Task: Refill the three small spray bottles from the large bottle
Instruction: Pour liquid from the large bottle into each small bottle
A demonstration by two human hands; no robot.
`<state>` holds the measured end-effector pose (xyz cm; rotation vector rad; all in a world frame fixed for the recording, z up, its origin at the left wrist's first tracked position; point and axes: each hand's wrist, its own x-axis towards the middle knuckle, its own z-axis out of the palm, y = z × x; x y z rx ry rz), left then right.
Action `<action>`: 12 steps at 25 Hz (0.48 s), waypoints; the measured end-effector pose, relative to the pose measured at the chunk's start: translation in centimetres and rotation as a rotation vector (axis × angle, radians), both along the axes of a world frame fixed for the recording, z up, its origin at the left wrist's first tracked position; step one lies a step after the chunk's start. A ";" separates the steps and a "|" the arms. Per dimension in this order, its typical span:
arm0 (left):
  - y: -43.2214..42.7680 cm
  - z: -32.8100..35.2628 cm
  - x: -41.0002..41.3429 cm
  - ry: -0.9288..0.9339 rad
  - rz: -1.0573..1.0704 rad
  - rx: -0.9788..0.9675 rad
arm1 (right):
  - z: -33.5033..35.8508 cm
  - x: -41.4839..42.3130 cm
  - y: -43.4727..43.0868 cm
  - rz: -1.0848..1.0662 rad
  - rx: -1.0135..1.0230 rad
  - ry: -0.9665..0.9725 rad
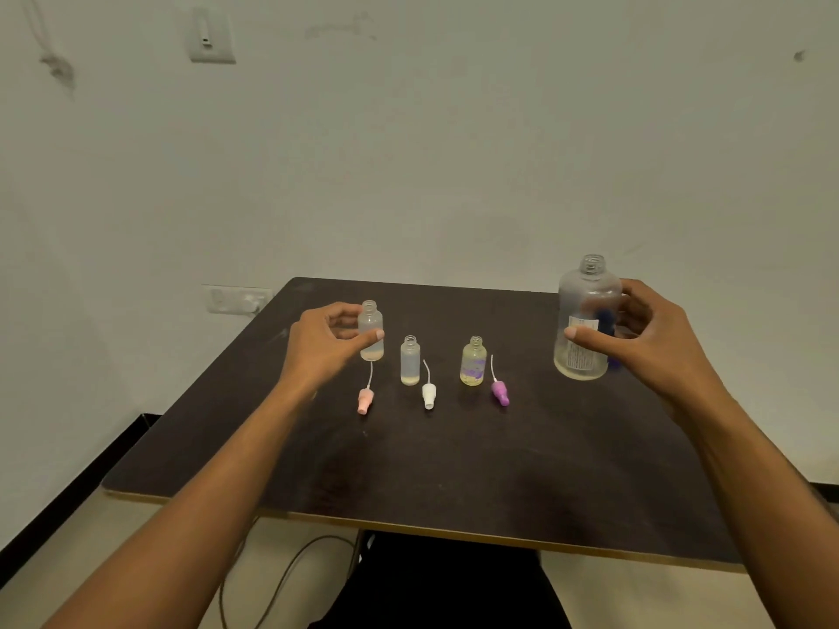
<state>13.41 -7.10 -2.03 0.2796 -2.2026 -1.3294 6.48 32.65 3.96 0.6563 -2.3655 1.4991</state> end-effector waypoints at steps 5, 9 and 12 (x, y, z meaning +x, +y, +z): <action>-2.5 -2.8 -0.9 -0.084 0.070 0.006 | -1.3 -0.2 0.1 -0.007 -0.001 -0.014; -3.1 -4.7 -2.0 -0.138 0.088 -0.012 | -2.2 -0.3 0.3 -0.032 -0.009 -0.027; -3.5 -5.8 -2.3 -0.158 0.090 -0.003 | -2.7 -0.4 0.6 -0.030 -0.014 -0.036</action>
